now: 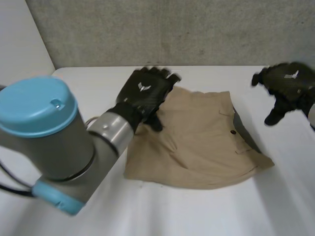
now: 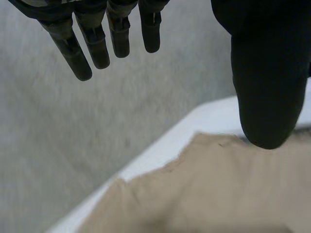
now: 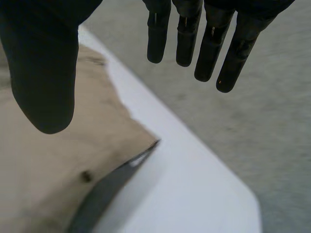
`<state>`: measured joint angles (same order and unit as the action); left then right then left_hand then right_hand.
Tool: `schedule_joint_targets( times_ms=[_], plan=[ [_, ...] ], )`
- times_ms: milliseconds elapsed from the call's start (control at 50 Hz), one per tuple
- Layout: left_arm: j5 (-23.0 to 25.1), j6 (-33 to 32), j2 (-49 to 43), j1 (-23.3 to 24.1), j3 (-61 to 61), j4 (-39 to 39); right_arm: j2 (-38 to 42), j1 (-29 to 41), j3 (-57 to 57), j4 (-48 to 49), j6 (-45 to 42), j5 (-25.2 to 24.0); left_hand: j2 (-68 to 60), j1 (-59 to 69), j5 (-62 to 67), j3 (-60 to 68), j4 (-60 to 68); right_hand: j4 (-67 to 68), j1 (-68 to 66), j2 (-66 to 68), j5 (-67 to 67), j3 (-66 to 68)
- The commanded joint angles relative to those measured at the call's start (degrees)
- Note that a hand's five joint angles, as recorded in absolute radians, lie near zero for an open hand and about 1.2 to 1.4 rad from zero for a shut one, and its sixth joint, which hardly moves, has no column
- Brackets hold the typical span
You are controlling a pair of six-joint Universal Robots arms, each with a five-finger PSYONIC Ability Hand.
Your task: Fold the shorts.
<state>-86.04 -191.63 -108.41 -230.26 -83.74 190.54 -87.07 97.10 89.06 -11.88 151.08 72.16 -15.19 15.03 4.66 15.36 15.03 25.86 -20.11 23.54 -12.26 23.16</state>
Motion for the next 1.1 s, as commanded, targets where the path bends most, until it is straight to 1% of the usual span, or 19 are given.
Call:
schedule_joint_targets(
  times_ms=[20,100,180,220,300,400,540,580,600,660,700,760,820,840,1100],
  plan=[
    [-6.9,5.9,4.6,0.3,-9.6,-10.3,-0.3,-0.7,8.7,-1.5,-9.0,-6.1,-6.3,6.4,6.8,6.1,6.5,-0.5,-5.3,1.8,-3.1,2.2],
    [-9.9,6.9,4.4,0.3,-13.4,-11.5,0.1,-3.3,14.2,-0.3,-15.6,-9.1,-7.6,7.8,8.2,7.5,7.8,0.2,-6.0,2.5,-3.8,2.9],
    [-10.9,7.0,4.0,0.3,-16.7,-11.5,2.6,-6.7,18.3,3.3,-20.3,-11.8,-13.2,13.3,13.7,13.0,13.3,1.7,-7.5,4.0,-5.3,4.4],
    [-10.7,7.0,3.6,0.3,-17.7,-11.2,5.2,-7.9,19.5,5.8,-21.0,-13.0,-13.7,13.8,14.2,13.5,13.9,2.7,-8.5,5.0,-6.3,5.4],
    [-10.7,7.0,1.6,0.2,-18.3,-10.6,9.2,-8.9,20.1,9.1,-21.1,-13.6,-14.4,14.5,14.9,14.2,14.5,5.4,-11.2,7.7,-9.0,8.1],
    [-10.8,7.0,-0.3,0.2,-18.4,-9.3,11.7,-9.6,20.3,12.3,-21.7,-13.4,-14.4,14.5,14.9,14.2,14.5,8.6,-14.4,10.9,-12.2,11.3],
    [-10.9,7.0,-2.1,-0.2,-18.0,-6.9,14.6,-9.9,20.3,16.1,-21.8,-13.4,-14.0,14.2,14.6,13.9,14.2,9.6,-15.4,11.9,-13.2,12.3],
    [-10.9,7.0,-2.2,-0.3,-18.0,-6.3,14.9,-10.1,20.3,17.1,-21.8,-13.4,-14.0,14.2,14.6,13.9,14.2,13.3,-19.1,15.6,-16.9,16.0],
    [-10.9,7.0,-2.2,-0.3,-18.0,-6.1,15.3,-10.2,20.3,18.4,-21.7,-13.4,-14.0,14.2,14.6,13.9,14.2,18.5,-24.2,20.8,-22.1,21.2],
    [-10.9,6.9,-2.2,-0.3,-17.8,-5.2,15.8,-10.1,20.3,19.7,-21.8,-13.3,-14.0,14.2,14.6,13.9,14.2,21.6,-27.3,23.9,-25.2,24.3],
    [-10.9,6.9,-2.4,-0.3,-17.7,-4.6,16.5,-10.1,20.2,20.2,-21.8,-13.2,-14.0,14.2,14.6,13.9,14.2,27.8,-33.5,30.1,-31.4,30.5],
    [-10.9,6.8,-2.8,-0.2,-17.6,-4.2,17.4,-10.1,19.7,20.2,-21.8,-13.4,-13.9,14.0,14.4,13.7,14.0,41.5,-47.3,43.8,-45.1,44.2],
    [-10.9,6.8,-3.1,-0.2,-17.4,-4.1,17.6,-10.1,19.5,20.2,-21.8,-13.4,-14.0,14.2,14.6,13.9,14.2,47.1,-52.9,49.4,-50.7,49.8],
    [-10.9,6.8,-3.1,-0.2,-17.4,-4.0,17.7,-10.2,19.5,20.2,-21.7,-13.5,-14.0,14.2,14.6,13.9,14.2,54.1,-59.8,56.4,-57.7,56.8],
    [-11.0,6.2,-6.6,-0.3,-15.4,-1.2,17.4,-9.8,18.8,19.6,-18.6,-13.4,-14.5,14.7,15.1,14.4,14.7,54.1,-59.9,56.5,-57.7,56.8]
  ],
)
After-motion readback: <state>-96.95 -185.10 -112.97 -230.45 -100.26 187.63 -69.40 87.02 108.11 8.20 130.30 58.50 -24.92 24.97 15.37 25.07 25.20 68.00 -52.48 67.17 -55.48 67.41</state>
